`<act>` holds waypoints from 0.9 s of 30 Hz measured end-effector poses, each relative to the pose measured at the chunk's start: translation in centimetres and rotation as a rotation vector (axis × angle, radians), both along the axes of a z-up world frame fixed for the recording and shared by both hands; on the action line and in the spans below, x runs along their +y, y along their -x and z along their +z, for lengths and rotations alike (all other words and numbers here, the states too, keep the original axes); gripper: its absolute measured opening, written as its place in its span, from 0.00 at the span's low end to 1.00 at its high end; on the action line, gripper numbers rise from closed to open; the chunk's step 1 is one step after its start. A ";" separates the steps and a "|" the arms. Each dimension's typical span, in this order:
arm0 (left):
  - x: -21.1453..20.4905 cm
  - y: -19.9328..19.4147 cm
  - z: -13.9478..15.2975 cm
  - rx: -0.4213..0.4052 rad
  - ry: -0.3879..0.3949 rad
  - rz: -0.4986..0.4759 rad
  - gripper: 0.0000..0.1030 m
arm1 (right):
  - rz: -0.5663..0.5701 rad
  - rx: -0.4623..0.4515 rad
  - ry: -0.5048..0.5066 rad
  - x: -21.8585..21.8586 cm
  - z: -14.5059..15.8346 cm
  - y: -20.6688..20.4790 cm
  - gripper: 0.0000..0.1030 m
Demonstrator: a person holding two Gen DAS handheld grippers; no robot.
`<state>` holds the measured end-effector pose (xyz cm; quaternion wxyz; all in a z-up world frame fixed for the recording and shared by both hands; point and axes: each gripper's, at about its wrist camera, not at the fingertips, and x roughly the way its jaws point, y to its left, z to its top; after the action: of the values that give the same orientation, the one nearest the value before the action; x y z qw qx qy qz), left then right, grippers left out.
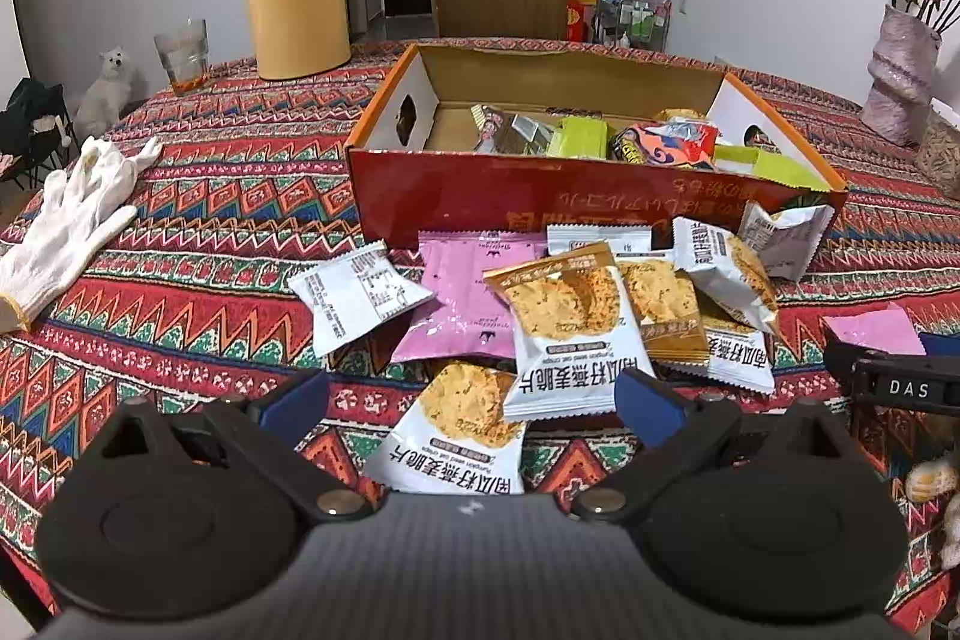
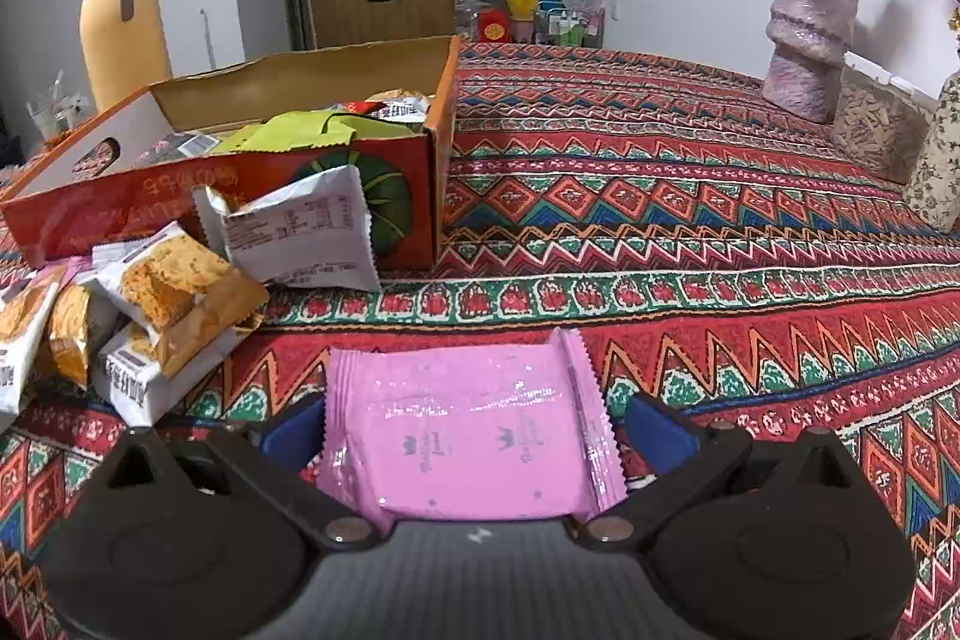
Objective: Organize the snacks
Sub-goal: 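Grasp the pink packet with the right gripper while the left grasps a white biscuit packet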
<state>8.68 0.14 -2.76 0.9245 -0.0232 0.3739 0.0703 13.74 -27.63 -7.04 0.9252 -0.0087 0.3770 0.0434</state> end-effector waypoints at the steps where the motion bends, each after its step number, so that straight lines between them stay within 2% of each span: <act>1: 0.0 0.0 -0.1 0.005 -0.001 0.000 1.00 | 0.003 -0.002 0.000 0.0 0.0 0.1 1.00; 3: 0.1 -0.1 -0.4 0.019 0.001 -0.002 1.00 | 0.012 0.001 -0.004 -0.1 0.1 0.1 1.00; 5: 0.2 -0.1 -0.7 0.030 0.000 -0.005 1.00 | 0.013 -0.005 -0.009 -0.2 0.3 0.3 0.88; 6: 0.2 -0.1 -0.8 0.036 -0.002 -0.006 1.00 | 0.019 -0.019 -0.011 -0.2 0.5 0.5 0.76; 9: 0.4 -0.1 -1.3 0.049 -0.002 -0.011 1.00 | 0.043 -0.053 0.007 0.2 0.8 1.4 0.63; 11: 0.5 -0.2 -1.6 0.061 -0.006 -0.019 1.00 | 0.065 -0.079 0.024 0.6 0.8 2.2 0.63; 21: 0.7 -1.2 -3.3 0.095 -0.053 -0.038 0.99 | 0.049 -0.178 -0.018 0.3 2.2 6.5 0.63; 24: 0.7 -1.3 -3.4 0.072 -0.038 -0.051 0.89 | 0.044 -0.186 -0.032 0.5 2.2 7.1 0.63; 26: 0.6 -1.4 -3.3 0.057 -0.016 -0.074 0.77 | 0.047 -0.182 -0.045 0.9 2.2 7.4 0.63; 27: 0.5 -1.5 -3.2 0.050 -0.003 -0.092 0.63 | 0.050 -0.181 -0.050 1.1 2.1 7.5 0.63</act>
<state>10.15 0.60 -5.91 0.9172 -0.0027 0.3974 0.0288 6.22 -26.56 -4.93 0.9540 0.0010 0.2903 0.0751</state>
